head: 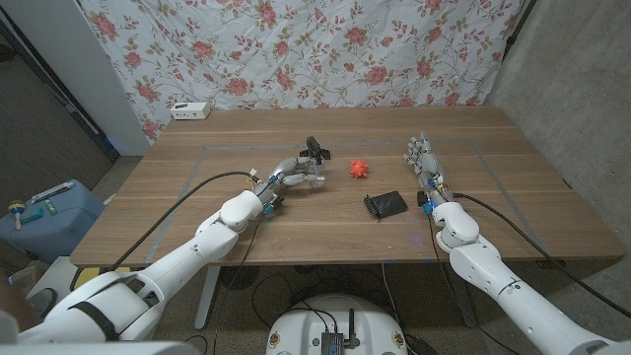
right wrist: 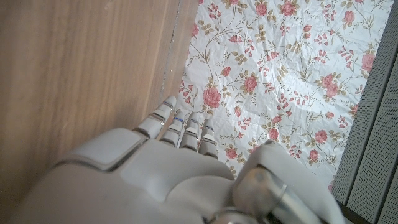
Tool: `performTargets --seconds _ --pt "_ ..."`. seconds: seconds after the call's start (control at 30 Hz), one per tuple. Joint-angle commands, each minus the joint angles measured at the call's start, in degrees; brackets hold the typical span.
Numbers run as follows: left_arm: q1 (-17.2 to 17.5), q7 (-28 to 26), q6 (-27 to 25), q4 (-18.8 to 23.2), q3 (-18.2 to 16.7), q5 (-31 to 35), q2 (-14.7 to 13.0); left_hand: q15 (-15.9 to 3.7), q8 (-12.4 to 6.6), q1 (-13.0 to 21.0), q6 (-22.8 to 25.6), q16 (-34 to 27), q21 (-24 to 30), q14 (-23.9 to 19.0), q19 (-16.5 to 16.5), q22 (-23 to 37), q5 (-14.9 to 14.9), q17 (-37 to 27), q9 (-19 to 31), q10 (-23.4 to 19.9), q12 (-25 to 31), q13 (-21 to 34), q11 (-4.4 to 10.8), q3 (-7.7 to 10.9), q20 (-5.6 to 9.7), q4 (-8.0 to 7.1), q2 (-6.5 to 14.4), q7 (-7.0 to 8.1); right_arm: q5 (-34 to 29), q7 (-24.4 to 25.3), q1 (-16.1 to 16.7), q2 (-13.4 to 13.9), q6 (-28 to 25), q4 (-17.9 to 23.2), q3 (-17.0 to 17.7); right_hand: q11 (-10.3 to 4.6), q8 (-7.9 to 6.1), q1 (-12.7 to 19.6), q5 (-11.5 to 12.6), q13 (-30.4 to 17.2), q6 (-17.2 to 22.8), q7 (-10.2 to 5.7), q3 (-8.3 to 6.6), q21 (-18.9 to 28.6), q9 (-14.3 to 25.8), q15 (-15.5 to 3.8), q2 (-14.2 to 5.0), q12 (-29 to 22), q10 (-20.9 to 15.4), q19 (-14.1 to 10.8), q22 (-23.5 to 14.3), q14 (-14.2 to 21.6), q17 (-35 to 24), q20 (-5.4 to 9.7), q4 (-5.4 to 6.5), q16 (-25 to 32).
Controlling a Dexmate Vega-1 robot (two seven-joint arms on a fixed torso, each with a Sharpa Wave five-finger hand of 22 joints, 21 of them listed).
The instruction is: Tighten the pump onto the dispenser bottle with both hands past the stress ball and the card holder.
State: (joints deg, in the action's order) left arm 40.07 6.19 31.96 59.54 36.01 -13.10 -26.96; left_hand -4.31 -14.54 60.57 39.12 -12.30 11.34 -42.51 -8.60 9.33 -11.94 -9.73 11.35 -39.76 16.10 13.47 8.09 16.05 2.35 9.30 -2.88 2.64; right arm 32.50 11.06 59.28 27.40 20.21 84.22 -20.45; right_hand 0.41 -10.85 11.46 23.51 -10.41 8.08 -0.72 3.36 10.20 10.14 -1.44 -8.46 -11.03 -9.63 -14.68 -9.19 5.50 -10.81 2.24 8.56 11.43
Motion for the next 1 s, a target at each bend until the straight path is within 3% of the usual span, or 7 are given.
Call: performTargets --seconds 0.03,1.0 --pt "1.2 -2.6 0.2 1.9 -1.0 0.6 -0.4 -5.6 -0.31 1.3 2.4 -0.1 0.1 -0.7 -0.5 0.1 0.2 -0.1 0.2 -0.4 0.3 0.4 0.05 1.05 6.52 -0.65 2.0 0.12 -0.3 0.7 0.3 0.0 -0.7 0.9 -0.2 -0.23 -0.13 -0.1 -0.1 -0.1 0.4 -0.27 -0.33 0.4 0.2 0.14 -0.21 0.1 -0.3 0.0 -0.2 0.0 -0.1 2.76 -0.05 -0.2" --pt "4.6 -8.6 -10.7 17.6 -2.5 2.4 -2.9 -5.28 -0.01 0.9 2.8 0.6 -0.5 -1.5 -0.8 0.1 1.2 0.0 0.3 -0.9 0.2 1.1 0.0 1.56 6.55 -0.94 2.2 -0.3 0.1 -0.7 -0.3 2.9 -4.5 5.3 -0.2 -0.33 -0.15 -0.3 -0.2 -0.1 0.7 -0.44 -0.53 0.4 0.2 -0.18 -0.25 0.1 -0.4 0.0 -0.3 -0.1 -0.1 2.7 0.01 -0.2"
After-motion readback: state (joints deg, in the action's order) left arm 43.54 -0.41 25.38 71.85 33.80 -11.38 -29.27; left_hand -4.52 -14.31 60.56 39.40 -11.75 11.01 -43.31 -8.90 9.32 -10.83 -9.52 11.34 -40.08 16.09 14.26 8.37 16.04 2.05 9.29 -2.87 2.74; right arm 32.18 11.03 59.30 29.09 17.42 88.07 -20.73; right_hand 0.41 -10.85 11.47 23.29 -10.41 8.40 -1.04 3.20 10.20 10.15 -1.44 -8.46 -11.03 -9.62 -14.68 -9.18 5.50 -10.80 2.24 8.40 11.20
